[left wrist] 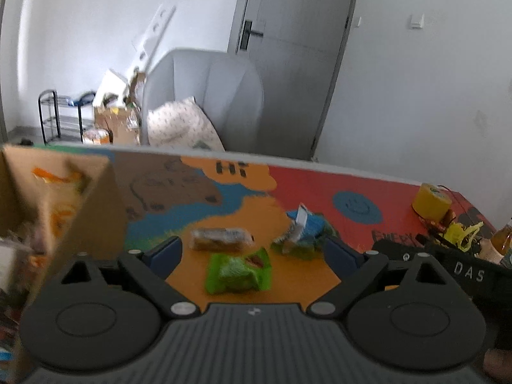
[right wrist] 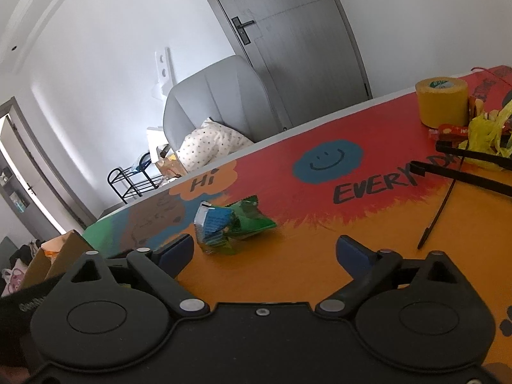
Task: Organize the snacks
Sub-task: 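Grasp the green red-dotted packet with the left gripper while the right gripper grasps a green wrapper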
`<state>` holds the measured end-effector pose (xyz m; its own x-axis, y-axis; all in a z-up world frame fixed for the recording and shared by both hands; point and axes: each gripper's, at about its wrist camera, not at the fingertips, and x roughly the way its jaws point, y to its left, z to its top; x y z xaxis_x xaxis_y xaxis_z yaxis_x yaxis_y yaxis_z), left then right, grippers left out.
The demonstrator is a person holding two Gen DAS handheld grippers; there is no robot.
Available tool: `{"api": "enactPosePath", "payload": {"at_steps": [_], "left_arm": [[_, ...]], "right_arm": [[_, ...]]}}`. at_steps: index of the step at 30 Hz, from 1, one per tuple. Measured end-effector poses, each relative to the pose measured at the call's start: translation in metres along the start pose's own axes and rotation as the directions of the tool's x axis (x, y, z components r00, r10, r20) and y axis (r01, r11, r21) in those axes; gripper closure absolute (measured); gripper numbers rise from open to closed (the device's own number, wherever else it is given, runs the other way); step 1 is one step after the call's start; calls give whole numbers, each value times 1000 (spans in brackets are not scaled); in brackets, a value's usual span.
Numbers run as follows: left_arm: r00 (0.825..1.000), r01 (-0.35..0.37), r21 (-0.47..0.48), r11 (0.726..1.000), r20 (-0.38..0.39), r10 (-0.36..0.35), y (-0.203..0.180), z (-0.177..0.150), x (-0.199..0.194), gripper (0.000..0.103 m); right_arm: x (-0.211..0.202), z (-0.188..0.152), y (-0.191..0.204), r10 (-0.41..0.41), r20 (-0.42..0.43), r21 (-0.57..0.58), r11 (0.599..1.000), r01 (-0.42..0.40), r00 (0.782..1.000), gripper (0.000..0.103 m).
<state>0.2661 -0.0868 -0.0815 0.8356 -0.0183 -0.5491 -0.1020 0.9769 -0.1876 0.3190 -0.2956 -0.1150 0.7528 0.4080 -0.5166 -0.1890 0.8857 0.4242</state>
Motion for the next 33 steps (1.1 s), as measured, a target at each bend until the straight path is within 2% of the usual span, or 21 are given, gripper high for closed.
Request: {"api": "enactPosePath", "payload": {"at_steps": [5, 11, 14, 15, 17, 18, 22, 29, 32, 33], "left_arm": [[999, -8, -11, 1000, -41, 7, 0, -5, 19, 10], [994, -22, -26, 999, -105, 19, 4, -9, 43, 22], [990, -27, -34, 999, -139, 22, 7, -10, 53, 39], [989, -30, -35, 999, -147, 24, 8, -10, 55, 51], [990, -26, -38, 999, -139, 21, 11, -10, 55, 56], [991, -27, -37, 999, -131, 22, 11, -10, 54, 62], [994, -28, -45, 999, -106, 23, 13, -3, 51, 72], [995, -15, -35, 999, -101, 12, 17, 1, 55, 74], [994, -13, -28, 1000, -112, 10, 16, 0, 58, 70], [993, -16, -26, 1000, -118, 13, 16, 0, 59, 65]], "right_arm": [[10, 5, 0, 7, -10, -7, 1000, -7, 1000, 11], [28, 12, 1, 10, -22, -9, 1000, -10, 1000, 17], [38, 16, 2, 6, -28, -15, 1000, -7, 1000, 22], [41, 18, 2, 2, -29, -18, 1000, -2, 1000, 23], [47, 21, 3, -4, -32, -23, 1000, 4, 999, 24], [51, 22, 3, -8, -34, -27, 1000, 7, 999, 25], [63, 25, 7, -16, -40, -42, 999, 14, 999, 26], [83, 25, 18, -30, -56, -86, 996, 25, 998, 26], [86, 22, 23, -28, -67, -109, 994, 20, 997, 28], [88, 21, 24, -27, -78, -117, 993, 18, 997, 29]]}}
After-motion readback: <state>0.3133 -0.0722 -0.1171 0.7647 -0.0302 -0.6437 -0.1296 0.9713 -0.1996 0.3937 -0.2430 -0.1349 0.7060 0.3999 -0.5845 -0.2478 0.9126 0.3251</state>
